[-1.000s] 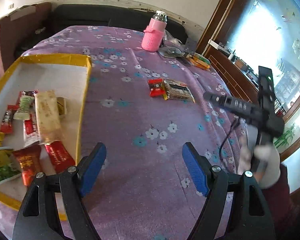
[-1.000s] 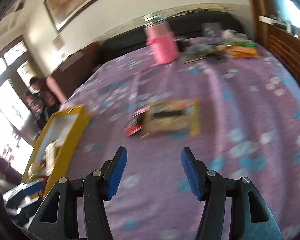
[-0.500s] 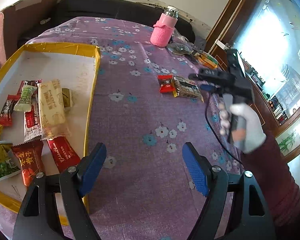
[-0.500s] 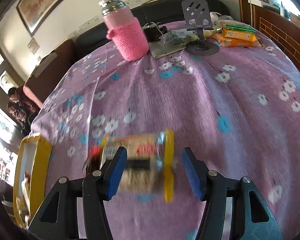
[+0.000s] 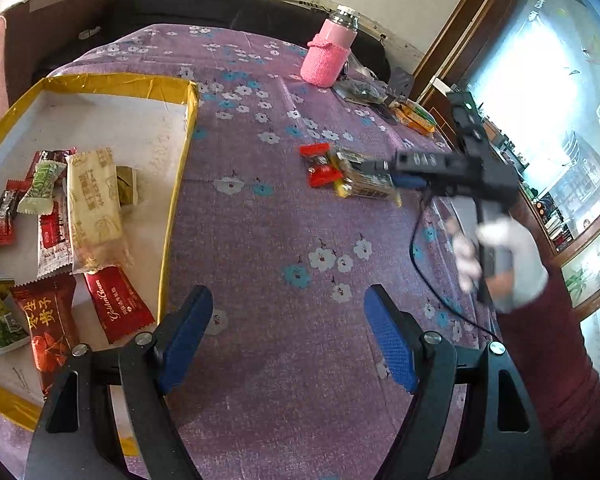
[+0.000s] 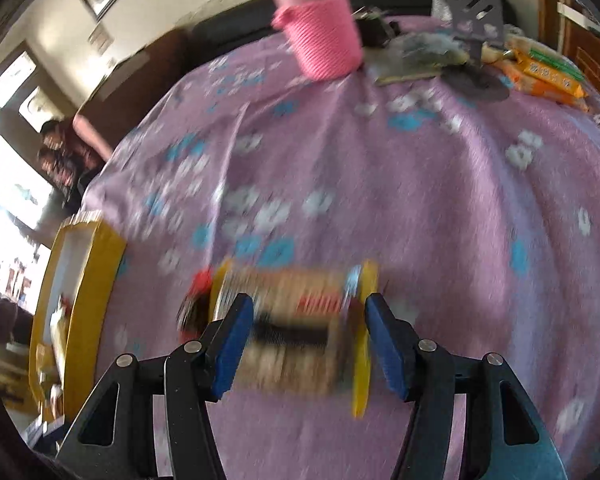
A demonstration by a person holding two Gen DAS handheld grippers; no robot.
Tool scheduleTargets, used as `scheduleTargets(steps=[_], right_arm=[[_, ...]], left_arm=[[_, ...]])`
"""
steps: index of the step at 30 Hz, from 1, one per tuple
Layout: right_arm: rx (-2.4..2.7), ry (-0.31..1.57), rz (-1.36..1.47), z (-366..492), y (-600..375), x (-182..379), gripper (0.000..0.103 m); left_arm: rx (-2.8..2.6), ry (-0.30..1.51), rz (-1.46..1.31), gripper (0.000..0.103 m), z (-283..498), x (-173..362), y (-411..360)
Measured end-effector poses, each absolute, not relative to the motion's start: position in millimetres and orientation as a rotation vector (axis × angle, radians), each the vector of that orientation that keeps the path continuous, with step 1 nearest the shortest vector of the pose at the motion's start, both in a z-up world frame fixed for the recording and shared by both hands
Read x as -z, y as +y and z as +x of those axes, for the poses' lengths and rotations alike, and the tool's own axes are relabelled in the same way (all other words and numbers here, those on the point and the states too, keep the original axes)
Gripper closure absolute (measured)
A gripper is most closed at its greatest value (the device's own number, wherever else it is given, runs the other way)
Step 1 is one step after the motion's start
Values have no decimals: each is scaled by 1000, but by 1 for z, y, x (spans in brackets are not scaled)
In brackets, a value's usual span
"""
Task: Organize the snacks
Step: 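Grasp the cracker packet with the red label with the right tool, then grasp the red candy packet with the left tool while the right tool lifts the cracker packet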
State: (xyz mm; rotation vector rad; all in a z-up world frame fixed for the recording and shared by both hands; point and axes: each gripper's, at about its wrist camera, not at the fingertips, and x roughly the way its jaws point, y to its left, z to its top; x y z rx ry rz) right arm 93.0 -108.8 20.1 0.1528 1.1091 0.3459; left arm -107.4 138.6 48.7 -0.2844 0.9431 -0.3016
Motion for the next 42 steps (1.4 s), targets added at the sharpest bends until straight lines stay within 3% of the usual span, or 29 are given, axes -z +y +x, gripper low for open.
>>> scheduleTargets(steps=[8,15,24,33,37,39,40,42], right_arm=[[-552,1167,128,30,-79,-26,43],[-367,981,134,64,-93,-49,36],[-399,1090,168,93,-82,-15,34],[-416,1054,-122,60,-32,-10,15],[-387,1023,-151,56,-25,-8,15],[-371,1009,-149,57,-27,-8,20],[-357,1002,-149,57,-28,-9,29],[-358,998,-120,57,-33,-10,30]], left_arm=[[310,940,-291,25,-109,-50,137],[307,945,-284,25,-111,-52,134],[299,949,-303,25,-108,-48,141],[286,938,-322,25,-108,-49,150],[281,939,-319,25,-107,-48,151],[277,939,-313,25,-107,-50,150],[274,938,-311,25,-106,-50,150],[262,937,-302,25,-104,-50,150]])
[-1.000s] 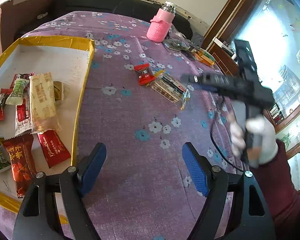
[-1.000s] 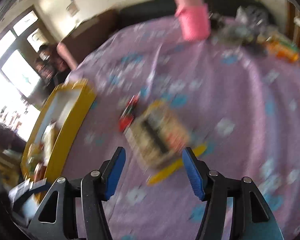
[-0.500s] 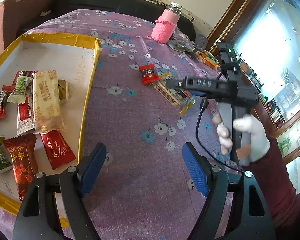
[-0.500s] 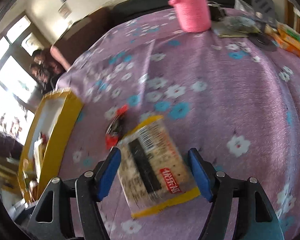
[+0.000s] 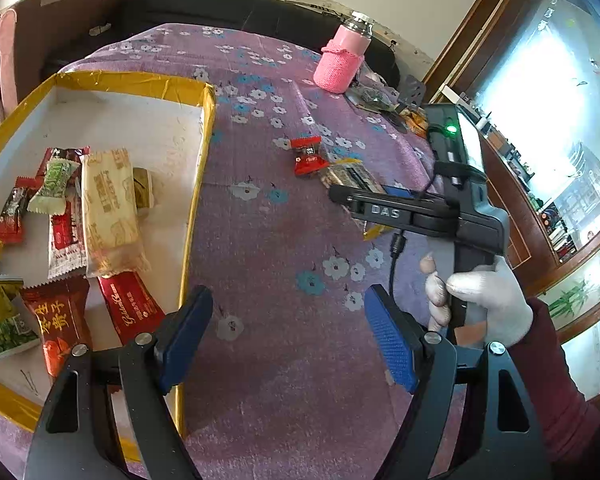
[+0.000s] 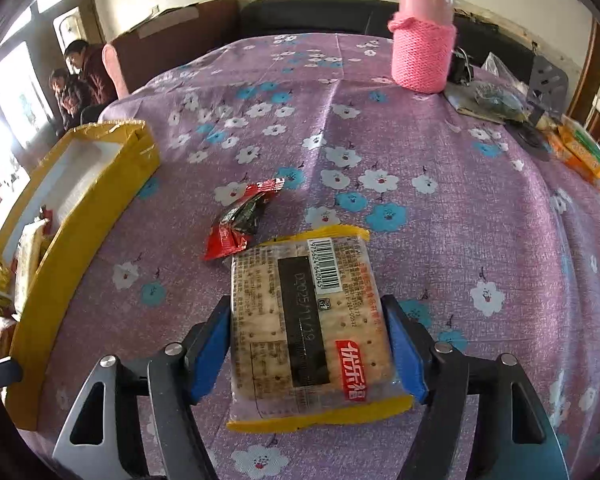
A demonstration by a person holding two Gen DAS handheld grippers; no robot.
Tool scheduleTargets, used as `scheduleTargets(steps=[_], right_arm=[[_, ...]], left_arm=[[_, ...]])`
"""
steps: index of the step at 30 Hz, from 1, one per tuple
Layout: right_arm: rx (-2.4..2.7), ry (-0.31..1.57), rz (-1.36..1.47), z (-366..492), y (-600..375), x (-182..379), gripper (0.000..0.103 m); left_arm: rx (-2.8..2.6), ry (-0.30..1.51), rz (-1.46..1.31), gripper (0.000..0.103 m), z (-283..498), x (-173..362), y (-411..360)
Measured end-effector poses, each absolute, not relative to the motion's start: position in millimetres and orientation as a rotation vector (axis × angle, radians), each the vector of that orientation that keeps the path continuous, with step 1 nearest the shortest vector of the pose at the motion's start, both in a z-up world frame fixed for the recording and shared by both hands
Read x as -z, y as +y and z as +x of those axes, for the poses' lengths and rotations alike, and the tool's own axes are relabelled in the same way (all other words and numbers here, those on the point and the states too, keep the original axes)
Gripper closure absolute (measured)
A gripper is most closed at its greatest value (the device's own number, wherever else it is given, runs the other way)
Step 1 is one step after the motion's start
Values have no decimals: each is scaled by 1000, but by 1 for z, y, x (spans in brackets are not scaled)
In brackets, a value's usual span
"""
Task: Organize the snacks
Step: 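Grasp the red candy packet with the left tool while the right tool lifts the cracker packet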
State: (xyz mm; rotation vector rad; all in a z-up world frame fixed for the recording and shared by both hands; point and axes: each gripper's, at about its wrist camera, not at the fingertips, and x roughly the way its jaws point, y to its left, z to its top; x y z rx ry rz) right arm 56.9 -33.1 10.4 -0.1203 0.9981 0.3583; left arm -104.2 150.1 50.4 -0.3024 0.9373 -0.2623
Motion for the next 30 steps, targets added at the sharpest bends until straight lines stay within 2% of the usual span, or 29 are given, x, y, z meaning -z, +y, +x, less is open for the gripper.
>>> scheduleTargets(steps=[6,12,18,23,30], right_arm=[[-332,982,-71,43,-47,-16,32],[-280,936,14,29,-76,-21,31],[-269,920,63,33,-90,-17,31],[-300,921,60,34,-87,-15,27],[-301,935,17,34,-80,-14,26]], left_arm=[[272,939,-285,25,-93,-58,144],[329,917,-212,25,-41,-71,114],[270,962,-146,25,38,-50,95],[239,1064,-149,25,81,-15,85],[205,1034,37,28,85,-11,58]])
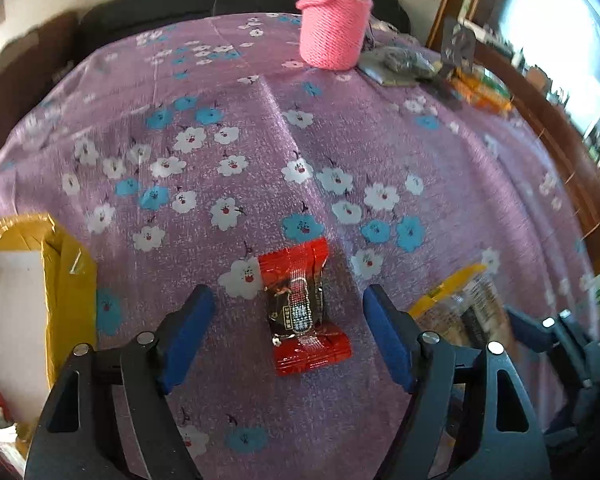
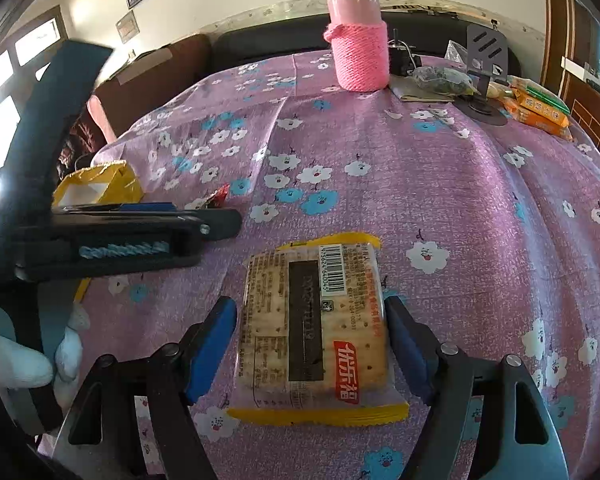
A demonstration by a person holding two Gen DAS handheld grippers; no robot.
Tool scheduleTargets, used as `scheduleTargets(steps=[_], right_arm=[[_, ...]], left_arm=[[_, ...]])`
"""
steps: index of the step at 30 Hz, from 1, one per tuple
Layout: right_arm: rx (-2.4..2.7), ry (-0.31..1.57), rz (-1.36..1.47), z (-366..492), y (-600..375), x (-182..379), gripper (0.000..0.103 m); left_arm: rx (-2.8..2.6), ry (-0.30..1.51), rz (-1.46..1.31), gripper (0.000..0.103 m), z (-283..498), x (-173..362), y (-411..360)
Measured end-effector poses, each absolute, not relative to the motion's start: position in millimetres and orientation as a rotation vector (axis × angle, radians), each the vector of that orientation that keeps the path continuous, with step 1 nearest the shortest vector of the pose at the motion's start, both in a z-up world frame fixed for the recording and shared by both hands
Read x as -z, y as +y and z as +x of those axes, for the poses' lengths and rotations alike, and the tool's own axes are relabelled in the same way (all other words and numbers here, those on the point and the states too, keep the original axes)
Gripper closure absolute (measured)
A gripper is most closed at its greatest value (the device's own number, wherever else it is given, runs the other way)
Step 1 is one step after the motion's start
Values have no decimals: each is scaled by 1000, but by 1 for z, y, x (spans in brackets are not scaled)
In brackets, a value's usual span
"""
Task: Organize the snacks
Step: 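Grasp the red candy packet with the left tool while the right tool lifts the cracker packet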
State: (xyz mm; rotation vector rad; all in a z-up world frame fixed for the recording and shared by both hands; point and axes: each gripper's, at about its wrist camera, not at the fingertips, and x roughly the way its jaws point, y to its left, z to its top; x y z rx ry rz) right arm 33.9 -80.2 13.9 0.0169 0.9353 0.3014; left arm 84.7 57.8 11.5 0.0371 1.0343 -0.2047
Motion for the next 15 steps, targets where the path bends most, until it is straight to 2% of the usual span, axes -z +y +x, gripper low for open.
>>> scheduleTargets(steps=[1,3,7,10,11,12,15], right_arm=[[-300,938,8,34,-79,-14,26],[-297,941,-4,33,-78,-13,26],[-294,941,-5,32,-77,-13,26],[-291,941,-8,32,-77,-13,26],[-286,940,-12,32,-77,-13,29],[-279,940,-15,32,-77,-13,30],[-266,937,-22,31,-77,-15,32]], left_arm=[[196,1026,70,29,83,-10,54],[208,1007,97,38,80,-10,52],[216,1007,74,46,80,-12,56],[222,995,100,62,79,-13,55],[224,994,108,73,78,-14,54],[224,994,119,77,77,-15,52],[224,990,142,78,76,-15,48]])
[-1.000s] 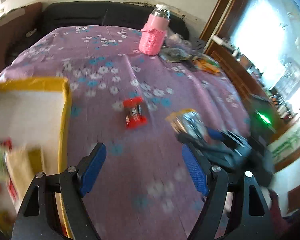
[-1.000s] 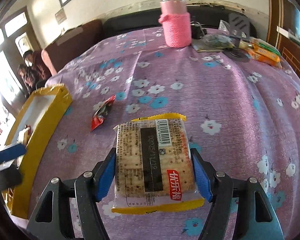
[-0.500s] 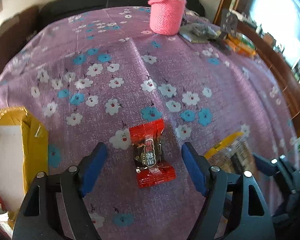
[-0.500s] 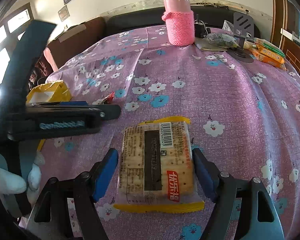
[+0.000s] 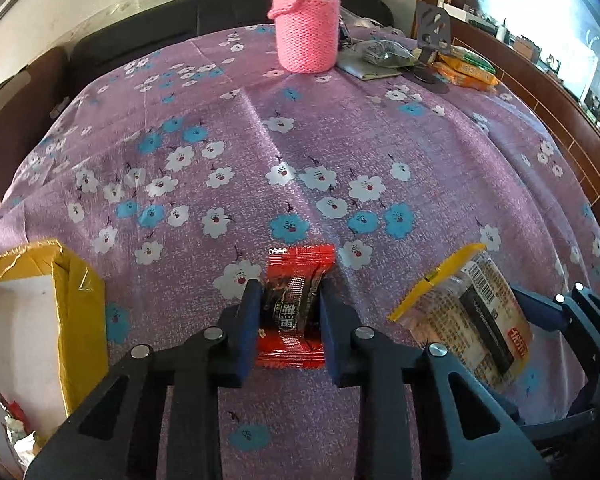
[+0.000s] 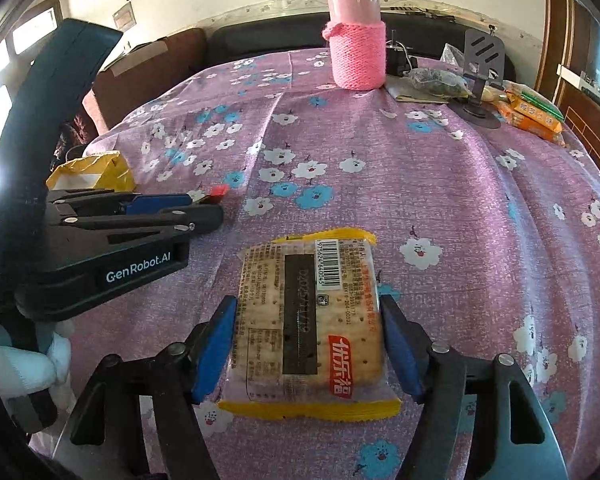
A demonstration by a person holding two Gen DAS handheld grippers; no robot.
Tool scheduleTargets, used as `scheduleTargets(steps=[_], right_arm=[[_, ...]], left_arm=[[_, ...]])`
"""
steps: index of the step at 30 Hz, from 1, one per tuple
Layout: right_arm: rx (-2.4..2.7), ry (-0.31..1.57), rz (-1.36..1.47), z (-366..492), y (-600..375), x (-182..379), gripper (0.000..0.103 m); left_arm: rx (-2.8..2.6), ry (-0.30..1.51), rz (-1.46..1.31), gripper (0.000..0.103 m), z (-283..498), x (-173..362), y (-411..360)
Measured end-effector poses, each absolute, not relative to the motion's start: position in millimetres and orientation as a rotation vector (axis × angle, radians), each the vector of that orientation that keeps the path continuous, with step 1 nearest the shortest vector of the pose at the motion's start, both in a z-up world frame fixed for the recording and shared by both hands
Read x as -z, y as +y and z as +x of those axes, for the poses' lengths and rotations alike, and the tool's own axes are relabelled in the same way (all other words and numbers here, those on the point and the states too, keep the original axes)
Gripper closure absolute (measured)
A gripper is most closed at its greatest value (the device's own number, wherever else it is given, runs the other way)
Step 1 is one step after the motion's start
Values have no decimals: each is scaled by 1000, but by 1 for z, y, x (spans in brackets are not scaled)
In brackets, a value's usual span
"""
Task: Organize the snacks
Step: 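Grasp the red candy packet with the left tool while the right tool lifts the cracker packet, then carry both snacks over the white tray and open both tools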
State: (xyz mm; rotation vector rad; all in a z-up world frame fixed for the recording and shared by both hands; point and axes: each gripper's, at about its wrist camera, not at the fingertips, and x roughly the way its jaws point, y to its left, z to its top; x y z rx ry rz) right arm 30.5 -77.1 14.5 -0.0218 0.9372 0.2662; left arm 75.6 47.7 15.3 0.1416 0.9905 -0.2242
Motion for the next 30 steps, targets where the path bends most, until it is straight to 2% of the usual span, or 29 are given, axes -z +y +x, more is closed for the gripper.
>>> scheduleTargets(steps=[18,30], right_arm=[[-297,867,26,20,-82,-22,33],[-345,827,54,7,-70,-33,33]], left_arm=[[301,901,-64,78,12,-60,85],[270,738,-303,78,-73,-104,168]])
